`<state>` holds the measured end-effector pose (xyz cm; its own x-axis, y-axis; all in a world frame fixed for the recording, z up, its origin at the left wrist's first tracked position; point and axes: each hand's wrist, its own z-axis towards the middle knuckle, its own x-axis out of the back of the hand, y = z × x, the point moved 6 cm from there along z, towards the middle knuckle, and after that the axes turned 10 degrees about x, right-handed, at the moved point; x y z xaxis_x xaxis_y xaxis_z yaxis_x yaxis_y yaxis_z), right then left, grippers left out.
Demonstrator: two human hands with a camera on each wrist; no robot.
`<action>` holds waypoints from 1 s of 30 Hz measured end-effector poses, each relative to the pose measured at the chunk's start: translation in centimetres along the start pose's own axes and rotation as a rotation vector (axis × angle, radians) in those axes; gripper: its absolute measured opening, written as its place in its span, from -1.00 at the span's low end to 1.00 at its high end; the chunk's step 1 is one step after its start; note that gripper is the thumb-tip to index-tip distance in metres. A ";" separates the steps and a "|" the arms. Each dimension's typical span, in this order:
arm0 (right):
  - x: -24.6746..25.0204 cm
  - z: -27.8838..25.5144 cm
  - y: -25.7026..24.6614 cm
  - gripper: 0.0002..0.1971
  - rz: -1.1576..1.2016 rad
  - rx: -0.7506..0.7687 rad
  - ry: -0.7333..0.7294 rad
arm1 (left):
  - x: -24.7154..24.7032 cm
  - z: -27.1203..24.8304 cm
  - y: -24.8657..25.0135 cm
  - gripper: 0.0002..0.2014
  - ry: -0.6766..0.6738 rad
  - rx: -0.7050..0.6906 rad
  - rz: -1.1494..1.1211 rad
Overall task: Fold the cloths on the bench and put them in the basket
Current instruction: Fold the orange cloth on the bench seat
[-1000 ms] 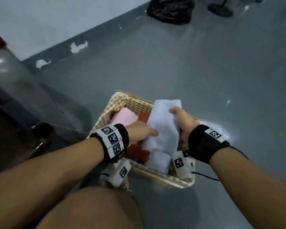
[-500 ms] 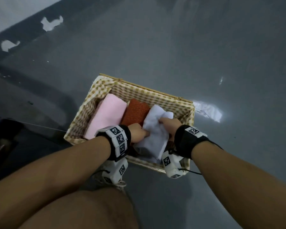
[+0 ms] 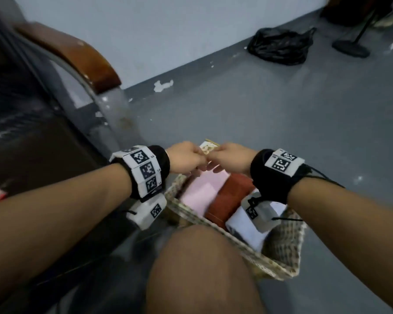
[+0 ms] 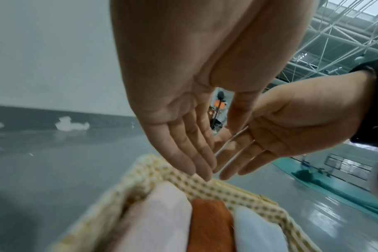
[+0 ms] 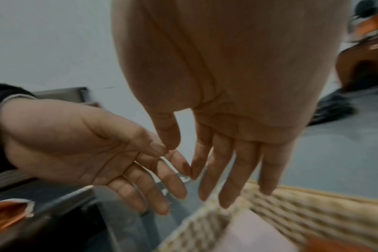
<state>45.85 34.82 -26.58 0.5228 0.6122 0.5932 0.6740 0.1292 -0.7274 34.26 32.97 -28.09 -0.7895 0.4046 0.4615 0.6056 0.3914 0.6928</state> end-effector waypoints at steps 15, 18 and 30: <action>-24.8 9.9 -28.5 -0.79 -0.100 0.434 -0.528 | 20.5 -22.4 -26.6 -0.84 0.683 0.369 0.074; -30.0 11.5 -29.8 -0.74 -0.245 0.500 -0.507 | 20.4 -24.9 -32.5 -0.71 0.772 0.494 0.158; -40.4 13.4 -30.0 -0.26 -0.579 0.714 -0.490 | 20.0 -26.4 -40.3 -0.74 0.730 0.741 0.618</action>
<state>-2.47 16.67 -33.35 -0.1586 0.5385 0.8276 0.2052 0.8379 -0.5059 -8.64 3.43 -32.13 -0.0721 0.2225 0.9723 0.6225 0.7717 -0.1305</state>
